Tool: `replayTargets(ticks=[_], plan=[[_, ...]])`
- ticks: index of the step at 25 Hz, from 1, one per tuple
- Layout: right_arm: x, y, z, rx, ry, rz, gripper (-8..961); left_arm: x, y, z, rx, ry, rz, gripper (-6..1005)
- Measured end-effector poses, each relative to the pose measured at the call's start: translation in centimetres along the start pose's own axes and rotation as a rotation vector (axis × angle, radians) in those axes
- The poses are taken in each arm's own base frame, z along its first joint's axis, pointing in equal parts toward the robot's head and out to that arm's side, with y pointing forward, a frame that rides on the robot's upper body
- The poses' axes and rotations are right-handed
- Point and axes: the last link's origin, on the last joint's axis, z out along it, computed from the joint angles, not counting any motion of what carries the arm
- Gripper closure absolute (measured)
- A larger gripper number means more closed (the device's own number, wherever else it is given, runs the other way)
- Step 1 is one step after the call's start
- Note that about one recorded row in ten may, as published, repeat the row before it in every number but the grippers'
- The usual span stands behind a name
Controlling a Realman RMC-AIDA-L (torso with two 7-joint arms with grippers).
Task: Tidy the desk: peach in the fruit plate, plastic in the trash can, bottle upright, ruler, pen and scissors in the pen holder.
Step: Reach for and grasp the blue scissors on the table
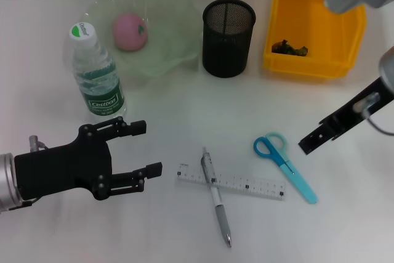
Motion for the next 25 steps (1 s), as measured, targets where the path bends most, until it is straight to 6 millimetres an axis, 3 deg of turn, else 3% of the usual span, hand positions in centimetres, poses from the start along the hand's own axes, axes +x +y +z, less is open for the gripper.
replayTargets(ticks=[7,25], plan=[[-0.2,0.4,3.3,0.005,0.041,-0.010,129,-0.1,-0.1,0.2,-0.001,-0.006,-0.001,199],[-0.8,1.0,6.1,0.045,0.069,-0.074,132,0.2,-0.4,0.4,-0.004,-0.004,0.004,199]])
